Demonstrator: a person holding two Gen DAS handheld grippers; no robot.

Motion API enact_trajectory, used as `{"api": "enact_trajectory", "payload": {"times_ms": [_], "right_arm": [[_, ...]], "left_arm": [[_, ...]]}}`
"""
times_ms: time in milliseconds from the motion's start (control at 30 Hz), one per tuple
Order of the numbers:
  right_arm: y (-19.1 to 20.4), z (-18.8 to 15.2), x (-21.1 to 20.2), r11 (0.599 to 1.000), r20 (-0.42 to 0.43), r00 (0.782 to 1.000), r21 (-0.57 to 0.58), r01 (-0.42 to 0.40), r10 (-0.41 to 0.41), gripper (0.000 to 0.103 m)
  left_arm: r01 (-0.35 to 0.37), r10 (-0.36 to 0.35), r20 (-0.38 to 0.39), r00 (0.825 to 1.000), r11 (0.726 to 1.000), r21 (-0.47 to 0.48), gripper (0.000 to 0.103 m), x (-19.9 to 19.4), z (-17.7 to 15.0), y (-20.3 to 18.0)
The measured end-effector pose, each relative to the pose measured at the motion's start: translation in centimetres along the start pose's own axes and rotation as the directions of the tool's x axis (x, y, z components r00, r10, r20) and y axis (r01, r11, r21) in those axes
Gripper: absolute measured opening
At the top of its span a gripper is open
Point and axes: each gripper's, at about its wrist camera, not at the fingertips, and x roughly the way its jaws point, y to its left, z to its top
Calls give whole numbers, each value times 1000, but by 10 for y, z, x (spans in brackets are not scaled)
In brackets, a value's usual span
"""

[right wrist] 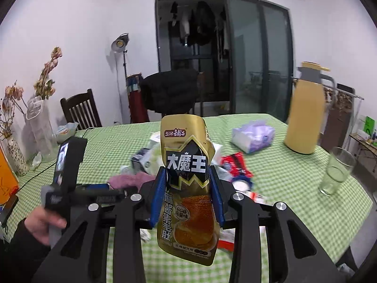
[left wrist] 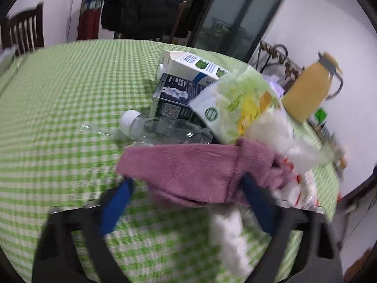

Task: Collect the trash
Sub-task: 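Grasp the pink towel with the left gripper while the right gripper grasps the gold pouch, then carry the pink towel and gold pouch to the bin and release them inside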

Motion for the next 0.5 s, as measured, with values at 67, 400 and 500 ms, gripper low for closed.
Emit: {"api": "enact_trajectory", "payload": {"times_ms": [67,400,500], "right_arm": [[-13,-6,-11,1000,5,1000,15,15,-15,35],[-62,-27,-48,992,25,998,108,61,-64,35],[-70,-31,-61,990,37,997,125,69,-74,35]], "left_arm": [[21,-22,21,1000,1000,23,11,-3,3,-7],[-32,7,263,965,995,93,9,-98,49,-57],[-75,32,357,933,991,109,9,-128,61,-73]]}}
